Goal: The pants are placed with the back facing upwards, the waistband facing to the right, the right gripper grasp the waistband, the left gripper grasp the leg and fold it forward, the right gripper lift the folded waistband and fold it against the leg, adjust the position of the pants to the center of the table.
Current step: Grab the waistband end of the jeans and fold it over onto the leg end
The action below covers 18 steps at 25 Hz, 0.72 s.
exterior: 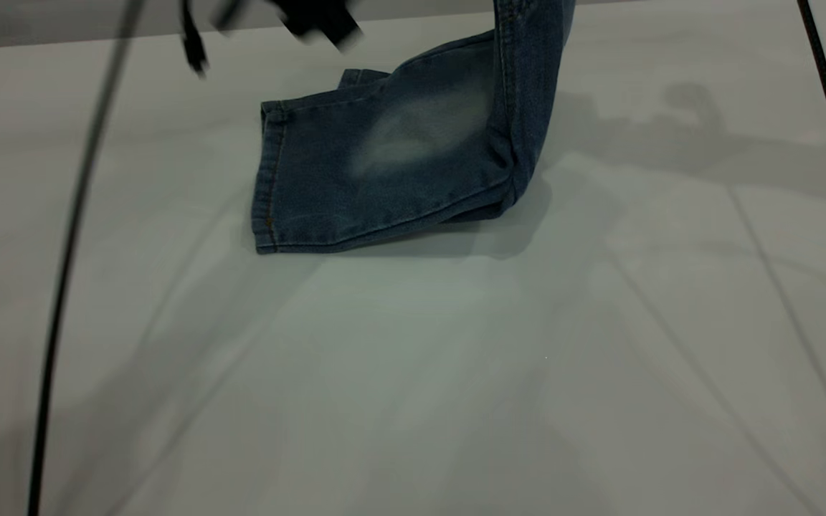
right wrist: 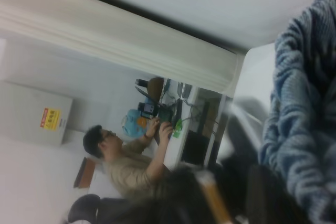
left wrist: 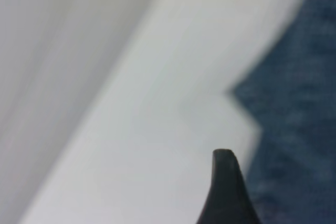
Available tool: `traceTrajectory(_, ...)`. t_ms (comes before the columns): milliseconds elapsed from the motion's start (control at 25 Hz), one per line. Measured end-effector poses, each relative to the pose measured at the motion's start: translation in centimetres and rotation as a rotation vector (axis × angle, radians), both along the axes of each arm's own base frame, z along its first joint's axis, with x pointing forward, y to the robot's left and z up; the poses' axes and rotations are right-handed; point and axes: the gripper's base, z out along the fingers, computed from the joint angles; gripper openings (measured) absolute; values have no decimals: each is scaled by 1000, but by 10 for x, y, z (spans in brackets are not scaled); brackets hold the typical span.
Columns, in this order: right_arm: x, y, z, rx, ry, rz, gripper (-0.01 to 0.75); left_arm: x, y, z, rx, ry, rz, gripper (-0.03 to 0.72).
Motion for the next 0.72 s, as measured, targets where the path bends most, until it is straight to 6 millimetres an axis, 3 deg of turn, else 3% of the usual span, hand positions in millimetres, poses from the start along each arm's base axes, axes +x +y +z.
traceTrajectory(160, -4, 16, -5, -40, 4, 61, 106, 6, 35, 51, -23, -113, 79, 454)
traceTrajectory(320, -11, 49, -5, -44, 3, 142, 106, 3, 67, 98, -62, -209, 157, 454)
traceTrajectory(480, -17, 90, -15, -129, 8, 184, 106, -9, 75, 133, -78, -282, 174, 454)
traceTrajectory(720, -20, 139, -40, -260, 15, 123, 106, -22, 80, 164, -90, -353, 175, 454)
